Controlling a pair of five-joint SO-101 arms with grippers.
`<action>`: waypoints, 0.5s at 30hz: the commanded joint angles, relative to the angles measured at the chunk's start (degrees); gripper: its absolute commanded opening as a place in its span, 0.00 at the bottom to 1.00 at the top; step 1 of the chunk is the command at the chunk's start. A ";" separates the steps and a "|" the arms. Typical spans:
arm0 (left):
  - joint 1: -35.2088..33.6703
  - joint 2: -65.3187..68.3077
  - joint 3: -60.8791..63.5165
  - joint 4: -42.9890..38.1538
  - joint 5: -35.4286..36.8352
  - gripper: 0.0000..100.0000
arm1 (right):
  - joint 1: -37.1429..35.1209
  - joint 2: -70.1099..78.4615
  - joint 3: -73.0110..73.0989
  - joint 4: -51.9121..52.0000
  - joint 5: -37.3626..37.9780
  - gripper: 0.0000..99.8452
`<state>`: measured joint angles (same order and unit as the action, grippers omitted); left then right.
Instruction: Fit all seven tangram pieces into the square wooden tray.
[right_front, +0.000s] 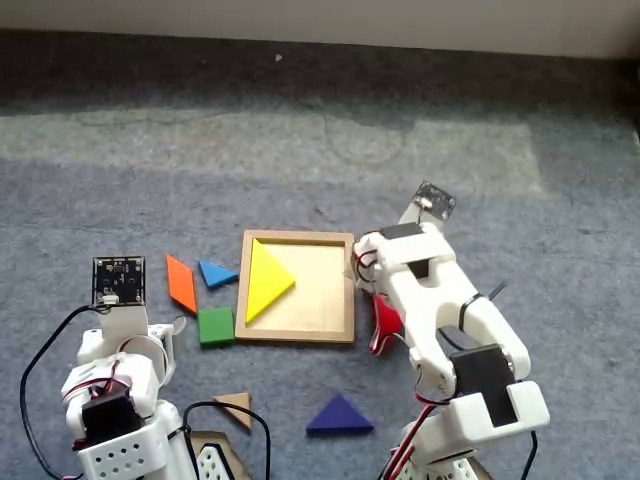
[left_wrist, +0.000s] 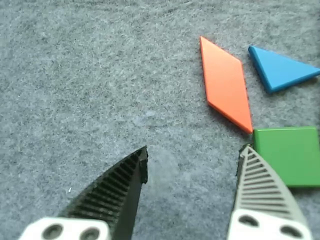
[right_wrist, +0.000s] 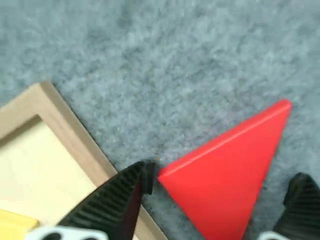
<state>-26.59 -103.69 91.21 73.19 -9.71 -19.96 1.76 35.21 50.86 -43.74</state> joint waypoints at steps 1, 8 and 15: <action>-0.66 -0.13 -0.48 -0.97 -0.44 0.29 | 1.36 -0.57 -3.82 -2.07 -1.32 0.40; -0.66 -0.13 -0.48 -0.97 -0.44 0.29 | 1.27 -0.40 -3.91 -2.07 -1.32 0.40; -0.66 -0.13 -0.48 -0.97 -0.44 0.29 | 1.27 -0.13 -3.65 -2.07 -1.32 0.40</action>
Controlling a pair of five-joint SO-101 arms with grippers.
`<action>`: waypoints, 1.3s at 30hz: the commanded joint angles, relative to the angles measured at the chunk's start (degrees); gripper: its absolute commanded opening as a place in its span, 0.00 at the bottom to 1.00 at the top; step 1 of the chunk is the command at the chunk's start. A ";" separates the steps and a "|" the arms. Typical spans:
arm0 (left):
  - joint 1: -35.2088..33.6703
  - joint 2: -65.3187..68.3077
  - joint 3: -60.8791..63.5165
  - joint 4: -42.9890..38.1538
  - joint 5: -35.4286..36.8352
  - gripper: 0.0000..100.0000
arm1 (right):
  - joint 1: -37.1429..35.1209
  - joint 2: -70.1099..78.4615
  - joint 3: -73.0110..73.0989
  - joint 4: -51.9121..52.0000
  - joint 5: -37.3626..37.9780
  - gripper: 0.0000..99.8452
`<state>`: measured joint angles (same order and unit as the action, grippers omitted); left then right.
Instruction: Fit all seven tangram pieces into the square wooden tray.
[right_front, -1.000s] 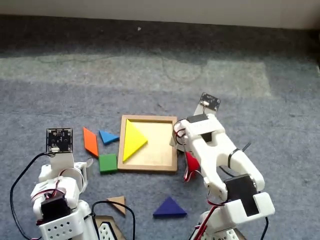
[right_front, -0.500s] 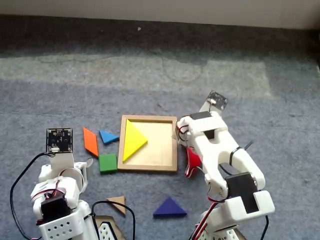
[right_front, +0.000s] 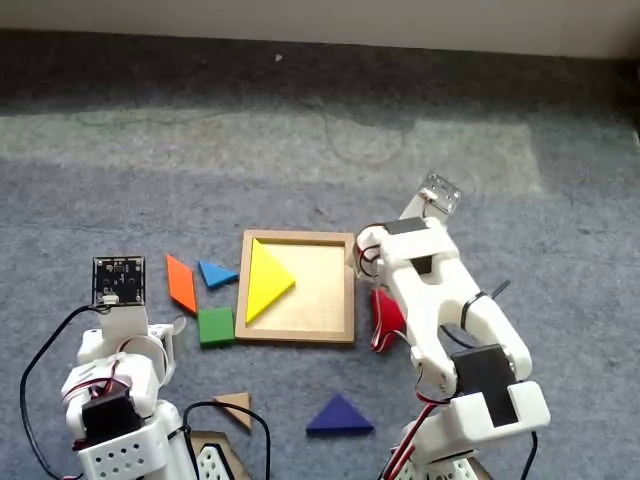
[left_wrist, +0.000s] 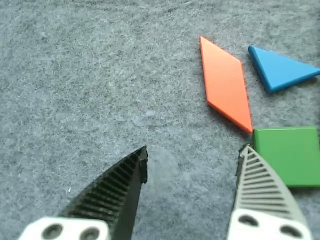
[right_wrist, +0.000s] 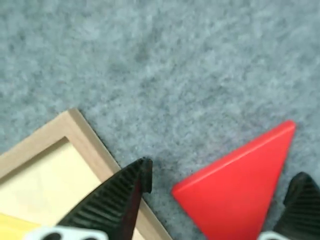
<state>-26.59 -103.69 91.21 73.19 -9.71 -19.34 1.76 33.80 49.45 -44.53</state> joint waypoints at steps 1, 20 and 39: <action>-0.66 -0.13 -0.48 -0.97 -0.44 0.29 | 0.66 -0.13 -2.15 -0.66 -0.62 0.40; -0.66 -0.13 -0.48 -0.88 -0.44 0.29 | 0.31 -0.13 1.54 -0.57 -0.62 0.40; -0.66 -0.13 -0.48 -0.88 -0.44 0.29 | 0.57 -0.66 1.19 -0.48 -0.18 0.22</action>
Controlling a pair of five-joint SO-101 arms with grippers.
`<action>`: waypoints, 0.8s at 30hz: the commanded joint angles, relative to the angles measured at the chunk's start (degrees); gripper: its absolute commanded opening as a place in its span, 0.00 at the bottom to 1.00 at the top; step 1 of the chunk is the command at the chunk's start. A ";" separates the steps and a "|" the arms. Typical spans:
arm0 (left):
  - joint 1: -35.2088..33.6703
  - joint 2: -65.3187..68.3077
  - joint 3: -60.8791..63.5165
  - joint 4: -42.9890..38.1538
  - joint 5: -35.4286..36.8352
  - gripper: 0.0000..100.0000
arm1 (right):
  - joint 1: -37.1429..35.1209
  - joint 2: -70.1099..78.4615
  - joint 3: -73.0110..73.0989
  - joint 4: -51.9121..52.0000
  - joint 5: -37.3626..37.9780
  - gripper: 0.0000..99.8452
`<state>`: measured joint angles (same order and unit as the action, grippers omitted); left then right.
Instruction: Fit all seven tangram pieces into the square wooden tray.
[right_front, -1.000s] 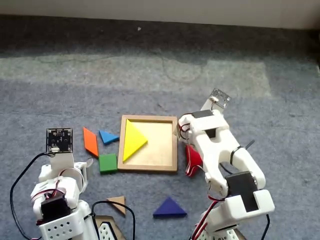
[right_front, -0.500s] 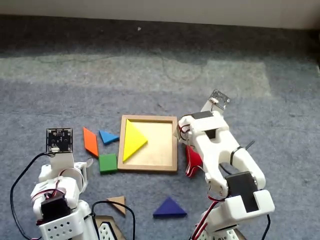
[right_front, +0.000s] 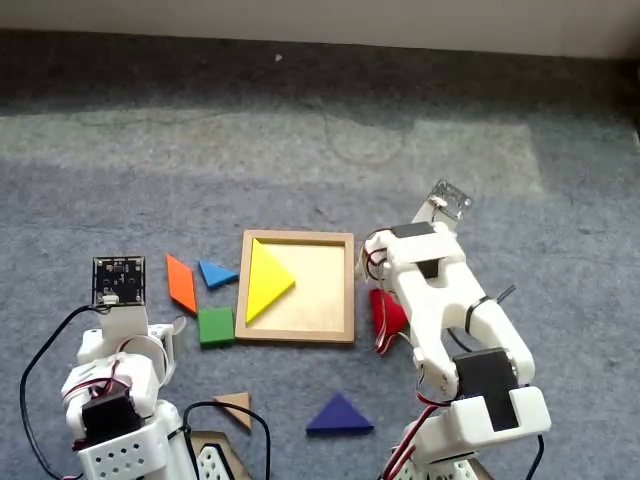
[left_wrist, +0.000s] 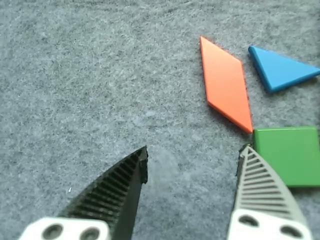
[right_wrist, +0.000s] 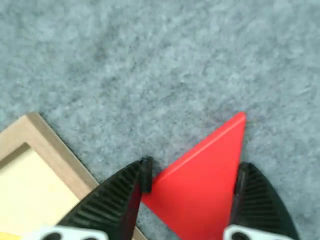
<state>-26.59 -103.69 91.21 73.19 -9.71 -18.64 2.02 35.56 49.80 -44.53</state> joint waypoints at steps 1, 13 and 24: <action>-0.66 -0.13 -0.48 -0.88 -0.44 0.29 | -0.13 -0.92 -0.57 -0.40 -0.18 0.22; -0.66 -0.13 -0.48 -0.88 -0.44 0.29 | 0.40 -15.69 0.13 6.37 7.21 0.22; -0.66 -0.13 -0.48 -0.97 -0.44 0.29 | -6.99 -17.98 7.25 5.85 10.02 0.37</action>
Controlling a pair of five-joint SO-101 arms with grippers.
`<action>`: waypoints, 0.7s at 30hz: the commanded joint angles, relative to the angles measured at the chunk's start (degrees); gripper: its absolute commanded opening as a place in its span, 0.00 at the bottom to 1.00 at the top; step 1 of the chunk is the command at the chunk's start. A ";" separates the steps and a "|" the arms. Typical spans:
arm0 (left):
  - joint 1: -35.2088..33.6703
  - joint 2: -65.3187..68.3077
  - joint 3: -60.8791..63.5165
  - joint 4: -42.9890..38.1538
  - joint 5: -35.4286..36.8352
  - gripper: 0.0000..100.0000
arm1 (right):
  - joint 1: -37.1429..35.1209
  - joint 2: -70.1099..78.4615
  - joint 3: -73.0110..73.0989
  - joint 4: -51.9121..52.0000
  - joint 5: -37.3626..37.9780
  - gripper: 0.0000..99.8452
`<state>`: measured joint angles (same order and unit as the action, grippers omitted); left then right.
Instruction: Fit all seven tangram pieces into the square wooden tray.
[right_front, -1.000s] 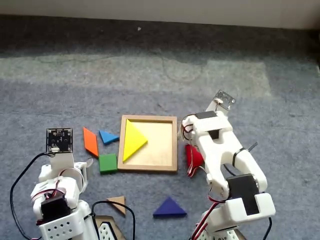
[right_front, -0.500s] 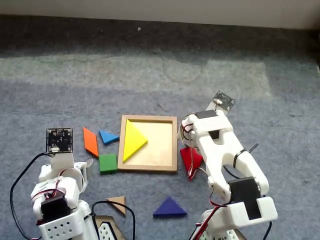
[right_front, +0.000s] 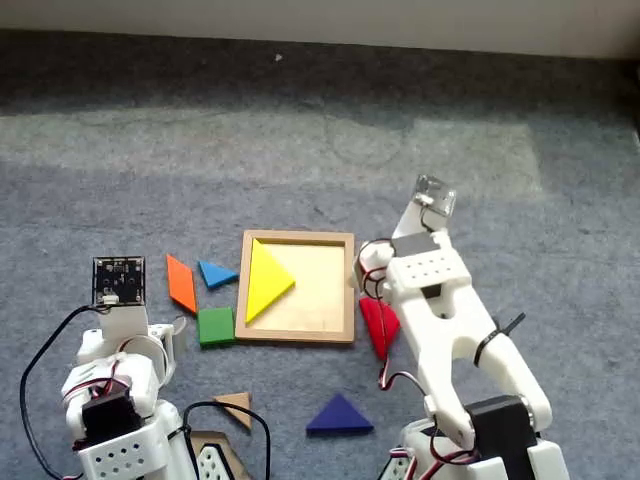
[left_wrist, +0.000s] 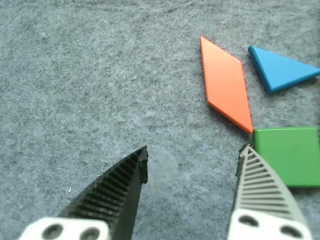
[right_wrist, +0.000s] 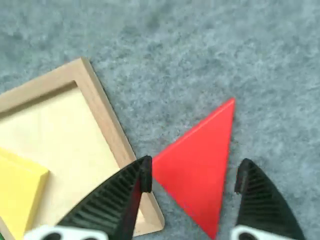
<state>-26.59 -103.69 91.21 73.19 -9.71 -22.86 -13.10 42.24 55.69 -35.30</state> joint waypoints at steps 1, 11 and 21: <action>-0.66 -0.13 -0.48 -0.97 -0.44 0.29 | -3.47 -2.86 0.92 -0.04 0.79 0.39; -0.66 -0.13 -0.48 -0.97 -0.44 0.29 | -4.00 0.66 3.82 -7.69 0.79 0.40; -0.66 -0.13 -0.48 -0.97 -0.44 0.29 | -3.65 7.25 2.07 -7.69 0.79 0.40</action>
<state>-26.59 -103.69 91.21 73.19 -9.71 -26.02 -6.77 45.14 48.75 -35.12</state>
